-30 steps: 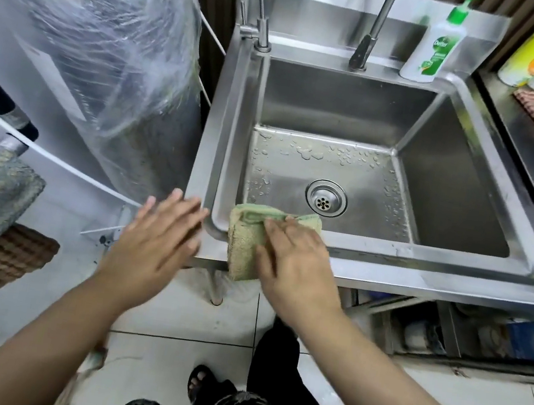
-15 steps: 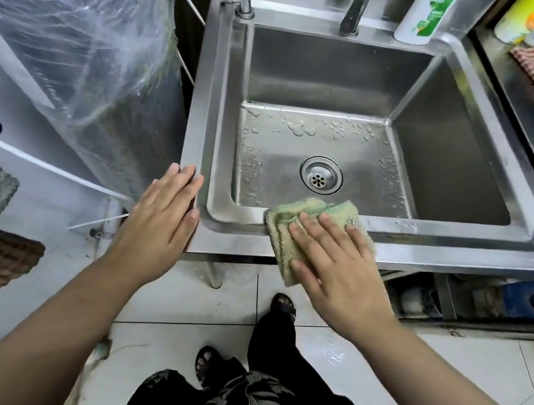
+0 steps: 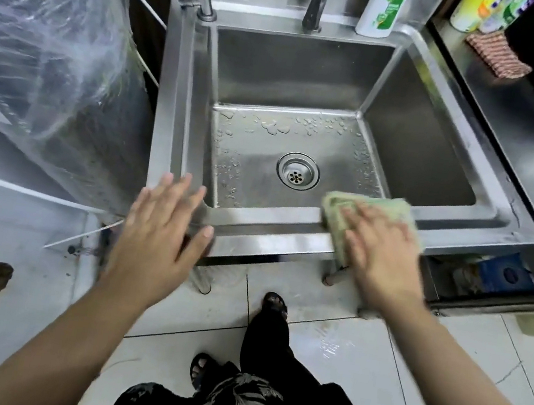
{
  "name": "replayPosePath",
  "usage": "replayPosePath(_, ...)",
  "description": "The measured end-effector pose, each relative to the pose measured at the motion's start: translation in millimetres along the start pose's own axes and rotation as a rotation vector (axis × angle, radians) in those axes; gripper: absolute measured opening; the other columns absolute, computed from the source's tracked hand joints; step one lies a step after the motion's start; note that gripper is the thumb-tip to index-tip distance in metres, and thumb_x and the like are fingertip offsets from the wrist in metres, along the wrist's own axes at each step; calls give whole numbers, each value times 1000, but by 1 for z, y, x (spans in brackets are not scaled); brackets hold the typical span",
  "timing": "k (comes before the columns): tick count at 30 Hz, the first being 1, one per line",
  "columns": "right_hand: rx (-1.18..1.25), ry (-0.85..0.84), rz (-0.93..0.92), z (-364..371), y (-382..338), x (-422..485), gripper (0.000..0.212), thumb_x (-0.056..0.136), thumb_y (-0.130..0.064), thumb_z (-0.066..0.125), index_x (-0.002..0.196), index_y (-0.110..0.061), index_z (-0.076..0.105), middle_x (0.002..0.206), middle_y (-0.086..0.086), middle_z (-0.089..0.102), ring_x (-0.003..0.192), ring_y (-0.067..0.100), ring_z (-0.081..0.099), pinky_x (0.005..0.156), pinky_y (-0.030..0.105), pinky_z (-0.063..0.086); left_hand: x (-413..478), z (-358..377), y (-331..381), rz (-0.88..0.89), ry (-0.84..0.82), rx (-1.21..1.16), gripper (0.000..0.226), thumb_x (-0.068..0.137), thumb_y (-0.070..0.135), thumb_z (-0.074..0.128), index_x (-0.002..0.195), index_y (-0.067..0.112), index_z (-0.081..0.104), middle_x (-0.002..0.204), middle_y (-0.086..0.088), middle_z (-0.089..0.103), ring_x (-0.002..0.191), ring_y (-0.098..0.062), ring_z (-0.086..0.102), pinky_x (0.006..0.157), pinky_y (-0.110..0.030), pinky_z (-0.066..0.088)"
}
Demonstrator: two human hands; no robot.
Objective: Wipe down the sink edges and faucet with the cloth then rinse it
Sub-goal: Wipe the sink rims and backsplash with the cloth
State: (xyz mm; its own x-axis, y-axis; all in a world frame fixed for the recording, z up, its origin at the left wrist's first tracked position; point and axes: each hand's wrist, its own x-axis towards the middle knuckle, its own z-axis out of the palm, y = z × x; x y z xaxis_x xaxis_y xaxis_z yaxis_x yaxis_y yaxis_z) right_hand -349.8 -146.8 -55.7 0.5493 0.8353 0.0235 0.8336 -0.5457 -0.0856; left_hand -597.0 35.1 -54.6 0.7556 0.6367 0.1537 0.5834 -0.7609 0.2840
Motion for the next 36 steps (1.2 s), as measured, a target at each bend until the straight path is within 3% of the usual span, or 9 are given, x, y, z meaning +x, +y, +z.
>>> replayPosePath(4, 69, 79, 279, -2, 20, 0, 71, 84, -49, 8, 136, -22, 49, 146, 4, 43, 137, 28, 32, 113, 45, 7, -1, 17, 38, 145, -120, 33, 59, 95, 46, 22, 141, 13, 37, 147, -6, 39, 140, -22, 25, 113, -36, 12)
replayPosePath(9, 59, 136, -34, 14, -75, -7, 48, 90, -40, 32, 123, -22, 61, 129, 4, 61, 121, 31, 53, 106, 48, 22, -2, 23, 37, 187, -150, 62, 58, 95, 44, 22, 139, 11, 40, 146, -7, 41, 137, -22, 33, 110, -36, 22)
replayPosePath(12, 56, 52, -159, 2, -24, -5, 50, 91, -47, 32, 130, -26, 55, 135, 0, 56, 124, 24, 51, 103, 39, 19, -2, 23, 40, 180, -150, 52, 57, 95, 43, 24, 139, 11, 41, 146, -7, 40, 137, -23, 33, 110, -36, 23)
replayPosePath(16, 35, 83, 222, -10, 87, 2, 66, 86, -56, 15, 135, -28, 50, 144, 0, 46, 133, 20, 38, 110, 42, 16, -2, 24, 41, 173, -155, 72, 55, 95, 41, 24, 138, 10, 42, 146, -7, 40, 138, -23, 31, 111, -38, 23)
replayPosePath(19, 67, 127, 347, -3, 70, 8, 71, 84, -55, 10, 136, -25, 49, 146, 1, 44, 137, 27, 31, 111, 42, 7, -2, 22, 40, 165, -152, 75, 56, 95, 41, 24, 137, 10, 44, 145, -7, 43, 136, -25, 33, 109, -38, 23)
replayPosePath(23, 60, 174, 31, 12, -22, 0, 50, 90, -43, 32, 122, -20, 62, 128, 4, 61, 122, 33, 52, 105, 44, 17, 11, 17, 57, 162, -102, 72, 55, 95, 41, 24, 130, 8, 51, 132, -11, 54, 124, -32, 43, 100, -41, 30)
replayPosePath(27, 92, 87, -164, 3, 26, -2, 50, 90, -50, 35, 129, -26, 56, 136, -1, 55, 125, 25, 50, 105, 42, 24, 35, 28, 101, 261, -141, 34, 56, 94, 43, 24, 136, 12, 45, 143, -6, 45, 136, -22, 28, 106, -37, 23)
replayPosePath(32, 99, 131, 223, -18, 151, 8, 66, 85, -54, 14, 134, -29, 51, 144, -3, 47, 133, 21, 40, 108, 30, 9, 58, 56, 151, 378, -207, 78, 61, 98, 46, 11, 137, 11, 43, 144, -8, 44, 136, -24, 34, 108, -35, 18)
replayPosePath(36, 81, 94, 259, -8, 112, 15, 67, 85, -48, 9, 134, -28, 50, 143, 0, 48, 134, 29, 36, 111, 45, 10, 62, 66, 155, 329, -233, 141, 63, 98, 46, 7, 137, 12, 43, 145, -7, 42, 135, -24, 37, 111, -31, 12)
